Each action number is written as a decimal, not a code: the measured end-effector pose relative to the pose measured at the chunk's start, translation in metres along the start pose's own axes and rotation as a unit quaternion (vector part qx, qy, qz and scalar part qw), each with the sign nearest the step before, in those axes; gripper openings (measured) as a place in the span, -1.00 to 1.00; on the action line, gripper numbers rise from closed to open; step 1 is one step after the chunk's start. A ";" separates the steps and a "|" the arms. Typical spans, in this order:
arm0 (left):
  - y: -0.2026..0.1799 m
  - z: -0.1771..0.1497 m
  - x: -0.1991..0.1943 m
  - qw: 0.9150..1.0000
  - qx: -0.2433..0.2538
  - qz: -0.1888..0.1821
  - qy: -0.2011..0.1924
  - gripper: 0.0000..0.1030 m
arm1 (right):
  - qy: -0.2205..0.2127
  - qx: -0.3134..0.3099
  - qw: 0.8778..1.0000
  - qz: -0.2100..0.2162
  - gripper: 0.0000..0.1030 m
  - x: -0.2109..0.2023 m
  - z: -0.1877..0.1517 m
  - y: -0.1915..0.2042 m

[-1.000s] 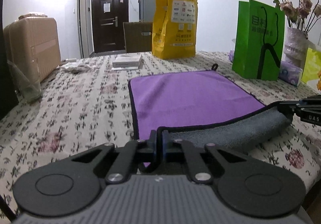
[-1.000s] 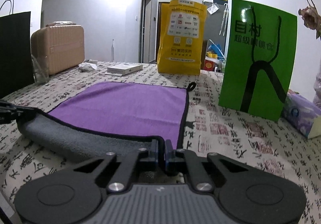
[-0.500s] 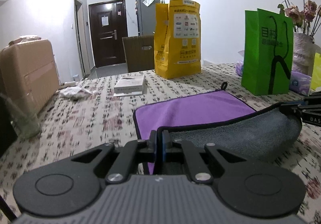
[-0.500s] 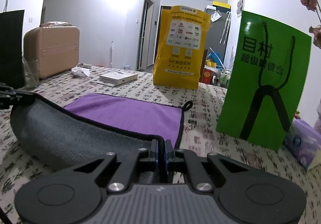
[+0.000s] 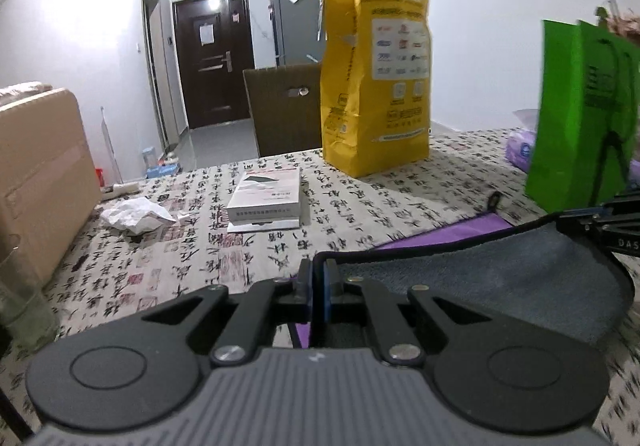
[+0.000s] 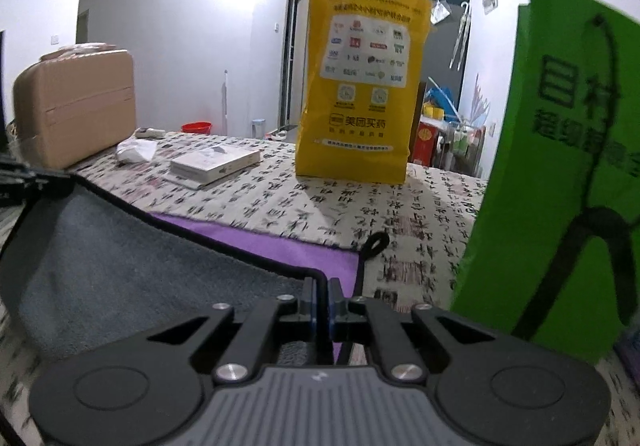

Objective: Fold towel

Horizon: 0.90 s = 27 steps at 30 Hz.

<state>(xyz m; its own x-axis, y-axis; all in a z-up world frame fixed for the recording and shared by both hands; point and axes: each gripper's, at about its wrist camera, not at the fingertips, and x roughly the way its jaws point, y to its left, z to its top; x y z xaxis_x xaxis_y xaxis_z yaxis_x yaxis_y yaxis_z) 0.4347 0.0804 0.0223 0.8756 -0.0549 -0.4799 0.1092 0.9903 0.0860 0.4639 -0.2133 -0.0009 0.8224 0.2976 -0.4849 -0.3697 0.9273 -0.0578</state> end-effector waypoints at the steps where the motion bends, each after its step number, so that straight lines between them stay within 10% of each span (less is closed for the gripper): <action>1: 0.003 0.004 0.010 1.000 -0.002 0.000 0.004 -0.89 | 0.003 0.001 1.000 0.000 -0.91 0.009 0.005 -0.002; 12: 0.026 0.011 0.101 0.996 -0.018 -0.002 0.082 -0.81 | 0.059 0.018 0.998 0.000 -0.85 0.095 0.026 -0.019; 17: 0.028 -0.005 0.099 0.996 -0.013 0.001 0.089 0.05 | 0.062 0.039 0.997 -0.015 -0.23 0.101 0.016 -0.025; 27: 0.025 0.001 0.053 0.997 -0.019 0.007 0.069 0.50 | 0.042 0.065 0.997 0.001 0.12 0.060 0.018 -0.028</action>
<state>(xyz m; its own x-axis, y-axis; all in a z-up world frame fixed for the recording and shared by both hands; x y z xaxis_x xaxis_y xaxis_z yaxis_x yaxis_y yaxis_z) 0.4841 0.1023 0.0001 0.8033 -0.0258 -0.5950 0.0777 0.9951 0.0618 0.5313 -0.2177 -0.0127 0.7810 0.2849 -0.5558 -0.3083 0.9498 0.0536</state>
